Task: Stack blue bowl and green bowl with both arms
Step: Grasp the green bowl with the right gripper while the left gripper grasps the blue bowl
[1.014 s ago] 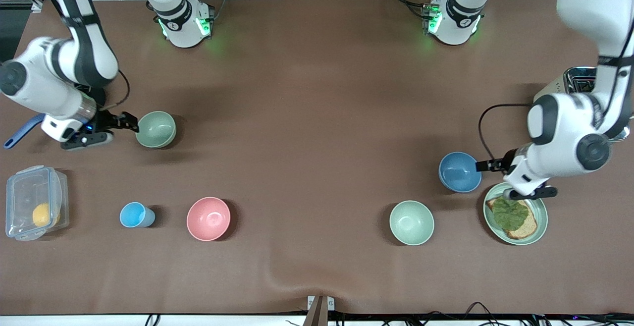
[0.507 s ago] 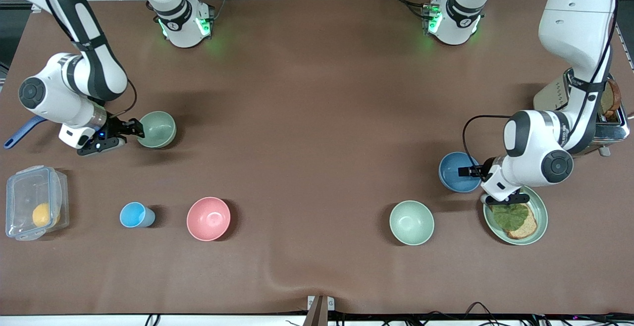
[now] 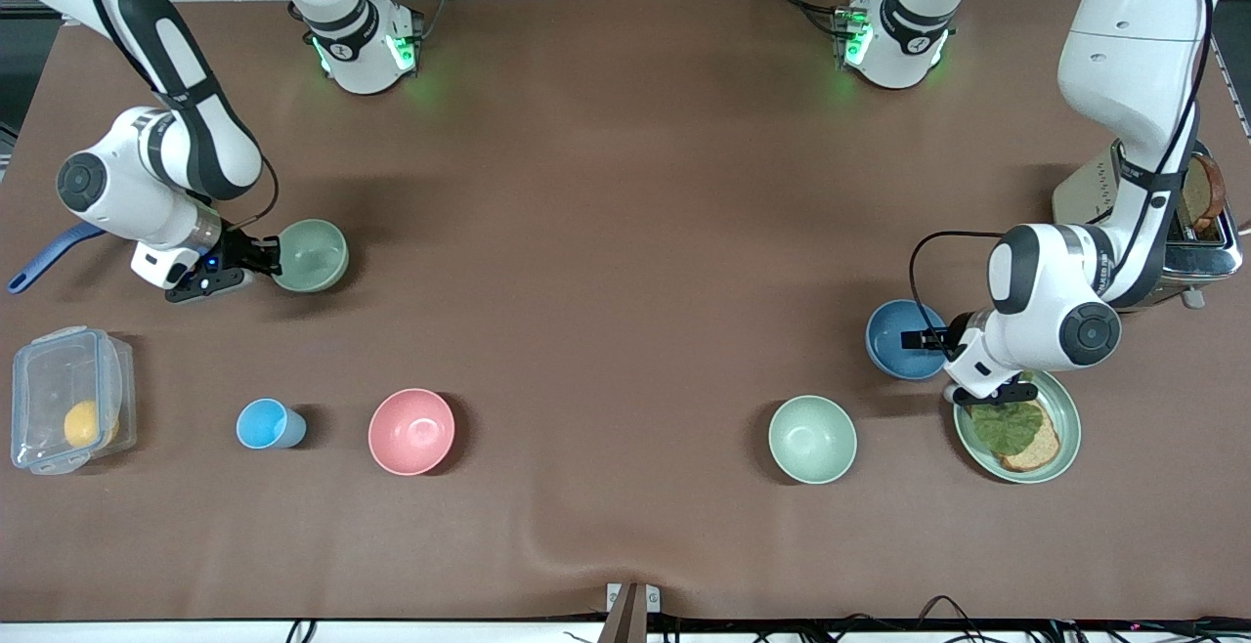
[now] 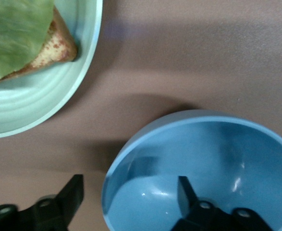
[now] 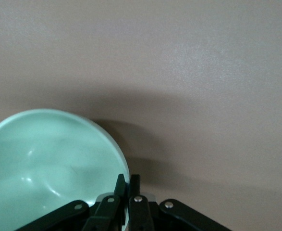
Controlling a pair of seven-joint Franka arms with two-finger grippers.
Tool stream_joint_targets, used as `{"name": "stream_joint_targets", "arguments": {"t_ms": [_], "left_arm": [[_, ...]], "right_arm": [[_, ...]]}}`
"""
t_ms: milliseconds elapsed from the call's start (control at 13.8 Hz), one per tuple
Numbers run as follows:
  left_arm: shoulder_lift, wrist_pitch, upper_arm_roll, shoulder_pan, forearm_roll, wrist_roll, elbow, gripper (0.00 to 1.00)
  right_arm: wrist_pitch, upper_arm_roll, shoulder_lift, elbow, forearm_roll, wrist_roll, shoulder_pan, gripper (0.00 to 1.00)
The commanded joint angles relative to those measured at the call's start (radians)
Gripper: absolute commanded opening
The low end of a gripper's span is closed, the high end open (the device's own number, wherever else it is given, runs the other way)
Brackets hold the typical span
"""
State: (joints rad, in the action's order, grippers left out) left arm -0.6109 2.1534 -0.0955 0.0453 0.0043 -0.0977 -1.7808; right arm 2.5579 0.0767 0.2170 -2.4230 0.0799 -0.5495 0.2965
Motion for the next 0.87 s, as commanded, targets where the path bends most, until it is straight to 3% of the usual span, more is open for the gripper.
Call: {"name": "stream_joint_targets", "arguments": {"t_ms": [0, 362, 580, 797], "left_arm": [[-0.006, 0.0, -0.004, 0.01, 0.017, 0.006, 0.014, 0.0], [-0.006, 0.0, -0.004, 0.01, 0.017, 0.012, 0.015, 0.0], [-0.004, 0.0, -0.004, 0.01, 0.017, 0.013, 0.015, 0.0], [0.013, -0.006, -0.001, 0.016, 0.017, 0.03, 0.017, 0.0]], "right_arm": [[-0.034, 0.014, -0.028, -0.007, 0.026, -0.015, -0.003, 0.0], [-0.324, 0.037, -0.135, 0.09, 0.124, 0.153, -0.092, 0.0], [-0.346, 0.038, -0.201, 0.09, 0.127, 0.362, -0.215, 0.0], [-0.34, 0.04, -0.226, 0.111, 0.135, 0.68, -0.428, 0.0]]}}
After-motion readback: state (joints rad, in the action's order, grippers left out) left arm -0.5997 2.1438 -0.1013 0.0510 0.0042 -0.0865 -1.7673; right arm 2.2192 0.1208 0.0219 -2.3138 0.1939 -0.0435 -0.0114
